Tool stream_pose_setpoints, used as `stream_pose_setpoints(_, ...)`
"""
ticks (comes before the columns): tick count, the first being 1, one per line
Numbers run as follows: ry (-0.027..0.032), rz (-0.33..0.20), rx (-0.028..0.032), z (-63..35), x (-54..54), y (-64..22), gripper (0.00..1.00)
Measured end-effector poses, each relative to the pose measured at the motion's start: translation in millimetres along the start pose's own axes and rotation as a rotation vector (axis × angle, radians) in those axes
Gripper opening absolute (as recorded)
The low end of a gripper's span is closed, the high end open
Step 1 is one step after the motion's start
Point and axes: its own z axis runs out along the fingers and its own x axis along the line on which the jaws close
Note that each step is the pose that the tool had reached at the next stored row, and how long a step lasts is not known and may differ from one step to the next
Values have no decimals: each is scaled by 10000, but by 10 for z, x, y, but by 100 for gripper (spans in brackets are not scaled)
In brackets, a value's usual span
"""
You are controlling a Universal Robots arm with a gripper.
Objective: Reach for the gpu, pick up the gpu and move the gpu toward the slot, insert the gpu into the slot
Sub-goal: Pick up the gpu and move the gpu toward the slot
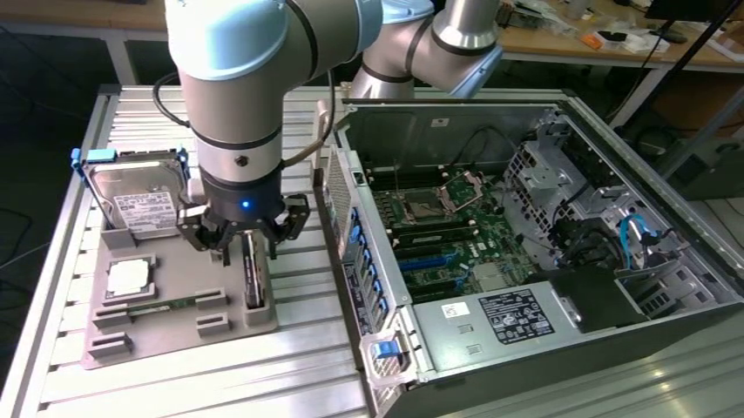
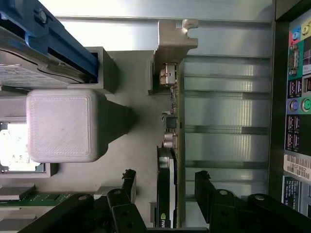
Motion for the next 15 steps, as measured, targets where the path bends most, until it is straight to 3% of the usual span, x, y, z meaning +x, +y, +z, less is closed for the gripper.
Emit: stream_pose_setpoints(15, 19, 1, -1, -3, -3, 2, 60)
